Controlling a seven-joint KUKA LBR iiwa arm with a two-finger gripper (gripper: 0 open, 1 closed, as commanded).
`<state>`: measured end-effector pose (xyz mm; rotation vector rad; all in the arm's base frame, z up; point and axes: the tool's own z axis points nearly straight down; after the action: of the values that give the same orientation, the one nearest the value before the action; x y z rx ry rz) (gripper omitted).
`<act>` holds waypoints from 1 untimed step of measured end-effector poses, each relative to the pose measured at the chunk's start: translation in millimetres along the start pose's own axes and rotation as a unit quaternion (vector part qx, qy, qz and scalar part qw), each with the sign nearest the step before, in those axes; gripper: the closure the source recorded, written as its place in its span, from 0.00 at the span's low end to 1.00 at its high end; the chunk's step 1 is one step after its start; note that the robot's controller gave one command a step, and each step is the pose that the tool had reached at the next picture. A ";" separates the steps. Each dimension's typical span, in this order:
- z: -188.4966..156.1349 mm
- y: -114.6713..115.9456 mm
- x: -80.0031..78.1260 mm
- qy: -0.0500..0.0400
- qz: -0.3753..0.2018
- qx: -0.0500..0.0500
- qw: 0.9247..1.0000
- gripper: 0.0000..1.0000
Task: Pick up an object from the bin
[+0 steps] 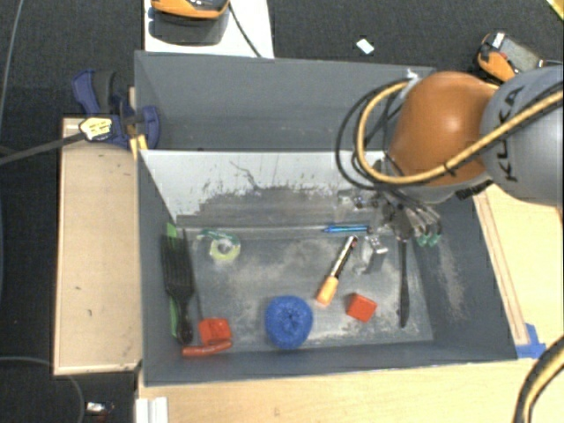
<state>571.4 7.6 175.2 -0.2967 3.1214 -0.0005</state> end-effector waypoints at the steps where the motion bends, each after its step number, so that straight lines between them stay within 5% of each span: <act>1: 19.5 -10.0 -2.9 -0.002 -0.199 0.001 0.980 0.00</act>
Offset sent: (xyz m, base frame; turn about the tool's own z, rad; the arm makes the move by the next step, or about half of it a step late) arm 0.0174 -0.0224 -0.0228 -0.5263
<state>576.3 -1.7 155.7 -0.9103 2.9955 -0.0036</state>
